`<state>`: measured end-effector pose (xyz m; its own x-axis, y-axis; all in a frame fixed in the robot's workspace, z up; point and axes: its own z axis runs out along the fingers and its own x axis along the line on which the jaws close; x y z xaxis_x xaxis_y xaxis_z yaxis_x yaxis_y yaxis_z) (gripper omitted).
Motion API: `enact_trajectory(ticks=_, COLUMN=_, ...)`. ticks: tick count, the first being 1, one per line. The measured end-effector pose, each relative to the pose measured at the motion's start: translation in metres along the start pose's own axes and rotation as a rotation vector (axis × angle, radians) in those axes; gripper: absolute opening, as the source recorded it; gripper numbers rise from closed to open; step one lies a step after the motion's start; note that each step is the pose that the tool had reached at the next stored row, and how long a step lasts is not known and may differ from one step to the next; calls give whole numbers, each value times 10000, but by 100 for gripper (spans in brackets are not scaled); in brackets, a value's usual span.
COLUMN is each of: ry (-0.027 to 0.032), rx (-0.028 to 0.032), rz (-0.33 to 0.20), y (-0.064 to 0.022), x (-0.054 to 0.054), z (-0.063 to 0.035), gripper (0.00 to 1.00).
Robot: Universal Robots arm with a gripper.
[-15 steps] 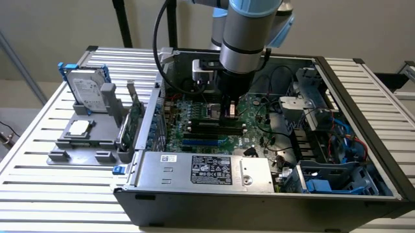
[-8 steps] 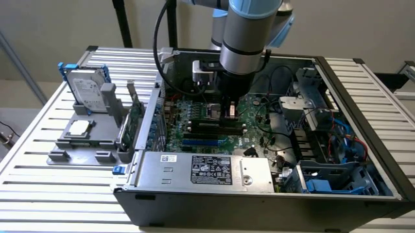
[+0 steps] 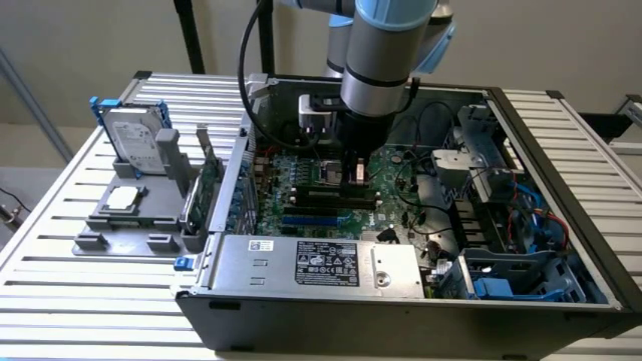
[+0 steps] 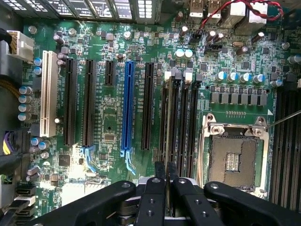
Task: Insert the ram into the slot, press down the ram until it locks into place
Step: 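Insert the ram into the slot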
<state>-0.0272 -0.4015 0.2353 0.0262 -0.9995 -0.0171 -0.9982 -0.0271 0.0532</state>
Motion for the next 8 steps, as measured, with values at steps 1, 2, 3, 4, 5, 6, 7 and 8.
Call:
enact_trajectory(ticks=1, ry=2, rx=-1, rz=0, y=0, x=1, z=2, gripper=13)
enact_trajectory(ticks=2, ry=2, rx=-1, rz=0, y=0, x=3, z=4, gripper=13)
enact_trajectory(ticks=3, ry=3, rx=-1, rz=-1, y=-1, x=4, z=6, gripper=13)
enact_trajectory(ticks=4, ry=2, rx=0, rz=0, y=-2, x=6, z=9, gripper=13)
enact_trajectory(ticks=5, ry=3, rx=-1, rz=-2, y=-4, x=7, z=10, gripper=13)
enact_trajectory(ticks=6, ry=3, rx=-1, rz=-1, y=-4, x=9, z=13, gripper=13)
enact_trajectory(ticks=7, ry=5, rx=-1, rz=-1, y=-5, x=10, z=15, gripper=13)
enact_trajectory(ticks=8, ry=5, rx=-1, rz=0, y=-6, x=10, z=19, gripper=13)
